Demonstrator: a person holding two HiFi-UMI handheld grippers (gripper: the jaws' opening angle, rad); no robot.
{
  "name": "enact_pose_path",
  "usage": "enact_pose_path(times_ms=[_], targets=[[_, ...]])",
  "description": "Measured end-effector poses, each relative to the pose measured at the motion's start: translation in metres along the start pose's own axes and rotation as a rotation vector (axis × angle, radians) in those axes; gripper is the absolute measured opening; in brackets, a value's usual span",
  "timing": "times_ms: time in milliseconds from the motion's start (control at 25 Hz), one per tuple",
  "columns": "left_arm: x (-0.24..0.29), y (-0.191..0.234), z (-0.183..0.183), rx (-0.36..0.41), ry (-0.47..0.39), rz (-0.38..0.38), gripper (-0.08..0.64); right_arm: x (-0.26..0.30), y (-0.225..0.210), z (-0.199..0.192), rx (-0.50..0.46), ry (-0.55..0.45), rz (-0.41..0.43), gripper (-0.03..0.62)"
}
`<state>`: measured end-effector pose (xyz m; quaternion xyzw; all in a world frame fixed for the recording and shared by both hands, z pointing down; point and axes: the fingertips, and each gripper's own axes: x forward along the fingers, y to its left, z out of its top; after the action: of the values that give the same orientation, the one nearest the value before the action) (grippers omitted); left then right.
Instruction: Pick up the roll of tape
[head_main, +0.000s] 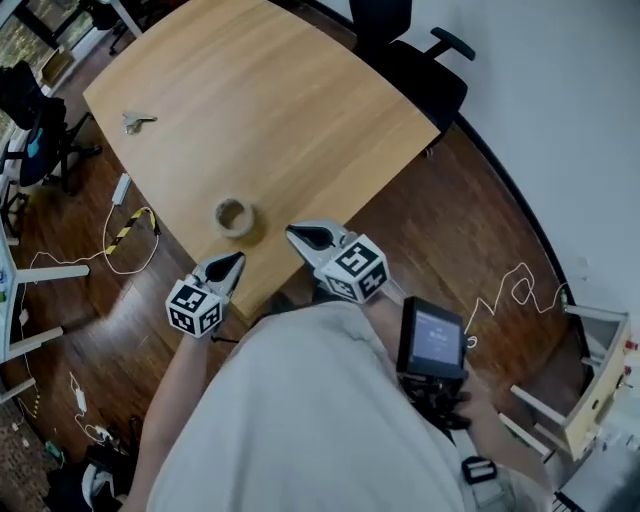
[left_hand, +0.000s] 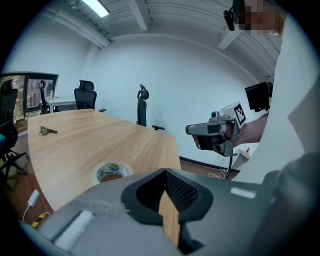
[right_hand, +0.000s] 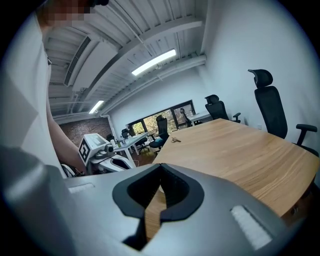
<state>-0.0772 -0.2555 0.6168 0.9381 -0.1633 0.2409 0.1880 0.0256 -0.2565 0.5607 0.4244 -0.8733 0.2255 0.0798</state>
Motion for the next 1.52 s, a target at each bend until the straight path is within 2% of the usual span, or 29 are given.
enact_pose_path(times_ms=[240,400,560,800,1040,1240,1480,1520], targets=[[0.037,0.016,-0.004,0.008,0.116,0.034,0.035,0.001,-0.029,-0.01,0.048,0.026,0.039,0.006],[0.059,0.017,-0.006,0.061,0.204,0.045,0.073,-0.007,-0.048,-0.015,0.072,0.043,0.05,0.006],[0.055,0.039,-0.01,0.123,0.299,0.084,0.122,0.005,-0.046,-0.01,0.086,0.043,0.061,0.006],[0.073,0.07,-0.023,0.159,0.443,0.137,0.176,0.009,-0.053,-0.016,0.113,0.05,0.07,0.006],[0.097,0.077,-0.036,0.094,0.615,0.153,0.204,-0.007,-0.072,-0.023,0.152,0.051,0.043,0.006],[0.112,0.079,-0.04,0.055,0.689,0.191,0.202,-0.02,-0.092,-0.027,0.179,0.042,0.023,0.006],[0.12,0.087,-0.048,-0.087,0.783,0.25,0.182,-0.026,-0.109,-0.028,0.192,0.047,0.029,0.006],[0.121,0.089,-0.05,-0.108,0.793,0.261,0.151,-0.027,-0.112,-0.028,0.193,0.048,0.031,0.006]])
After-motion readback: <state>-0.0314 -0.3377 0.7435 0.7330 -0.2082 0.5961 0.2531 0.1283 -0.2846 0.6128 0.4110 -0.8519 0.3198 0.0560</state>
